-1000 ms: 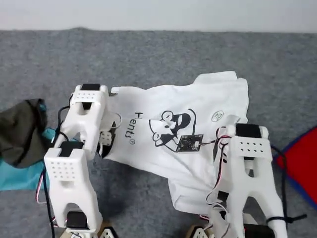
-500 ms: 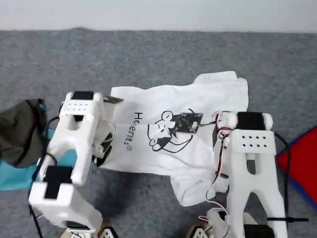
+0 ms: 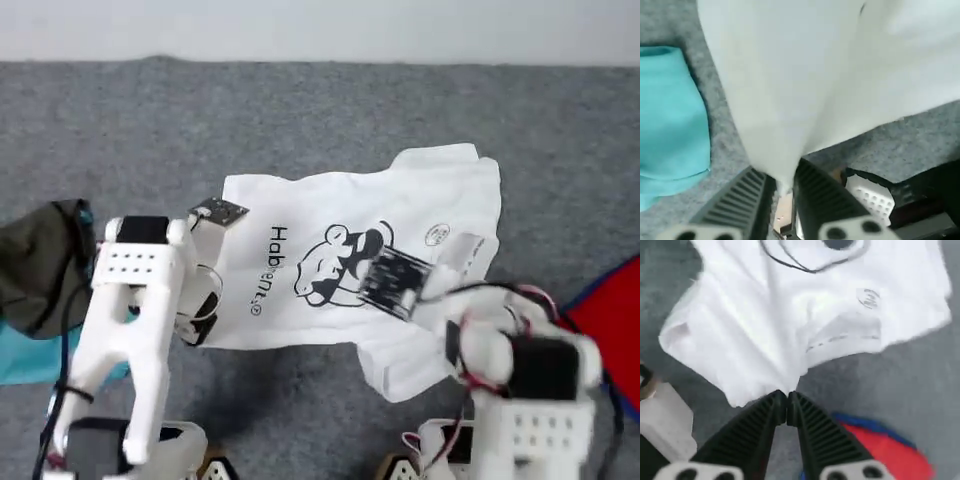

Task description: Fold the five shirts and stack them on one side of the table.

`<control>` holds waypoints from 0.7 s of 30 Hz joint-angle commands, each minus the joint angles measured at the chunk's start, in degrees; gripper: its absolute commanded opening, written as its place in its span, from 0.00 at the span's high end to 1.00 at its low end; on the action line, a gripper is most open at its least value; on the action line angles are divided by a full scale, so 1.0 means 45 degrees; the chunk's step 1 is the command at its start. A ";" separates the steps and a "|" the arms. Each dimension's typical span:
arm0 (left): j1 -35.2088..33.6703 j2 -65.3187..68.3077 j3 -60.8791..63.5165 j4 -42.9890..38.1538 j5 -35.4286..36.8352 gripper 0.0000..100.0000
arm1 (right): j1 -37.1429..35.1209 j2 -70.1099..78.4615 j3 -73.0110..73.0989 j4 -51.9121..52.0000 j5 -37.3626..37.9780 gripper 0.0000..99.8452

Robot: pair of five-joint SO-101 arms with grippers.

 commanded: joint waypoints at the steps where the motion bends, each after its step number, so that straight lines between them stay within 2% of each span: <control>1: -0.0059 -0.1504 0.0283 0.0449 -0.0098 0.99 | 0.1709 -0.1416 0.0293 0.0537 -0.0137 0.99; 6: 0.0000 -0.3419 0.0420 0.0449 -0.0098 0.99 | 0.3253 -0.3233 0.1153 0.0537 -0.0117 0.99; 15: 0.0039 -0.7189 0.1026 0.0469 -0.0918 0.99 | 0.3233 -0.6554 0.2129 0.0518 -0.0176 0.99; 21: -0.0039 -0.7619 0.1045 0.0449 -0.0918 0.99 | 0.3233 -0.7062 0.3028 0.0459 -0.0195 0.99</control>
